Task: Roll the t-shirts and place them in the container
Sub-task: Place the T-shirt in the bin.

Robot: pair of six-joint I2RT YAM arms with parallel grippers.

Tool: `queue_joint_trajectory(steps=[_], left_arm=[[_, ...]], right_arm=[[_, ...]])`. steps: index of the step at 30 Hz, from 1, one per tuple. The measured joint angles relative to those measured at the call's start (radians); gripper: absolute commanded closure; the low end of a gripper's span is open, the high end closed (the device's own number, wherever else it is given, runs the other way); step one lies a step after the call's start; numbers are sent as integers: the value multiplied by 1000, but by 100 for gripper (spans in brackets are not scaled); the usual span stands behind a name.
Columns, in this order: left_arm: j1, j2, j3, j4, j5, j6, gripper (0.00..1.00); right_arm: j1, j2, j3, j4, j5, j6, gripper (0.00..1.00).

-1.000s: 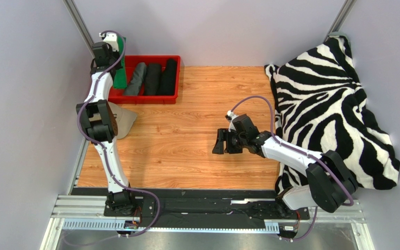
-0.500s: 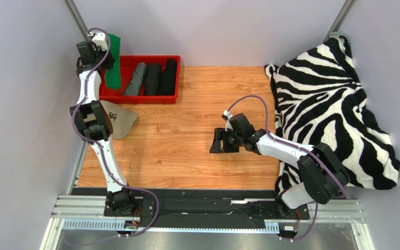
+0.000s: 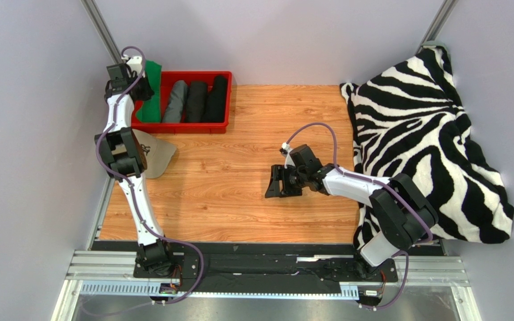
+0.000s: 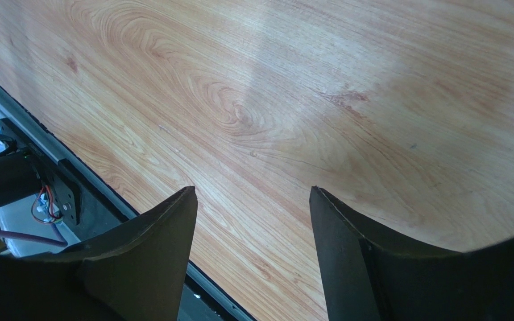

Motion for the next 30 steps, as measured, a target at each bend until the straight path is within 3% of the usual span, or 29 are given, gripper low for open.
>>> queue_joint_trajectory(steps=[18, 30], left_arm=[[1, 36, 95, -196, 26, -119, 100], [2, 32, -5, -211, 34, -195, 100]], right_arm=[[0, 44, 4, 32, -95, 0, 34], [0, 46, -3, 67, -135, 0, 34]])
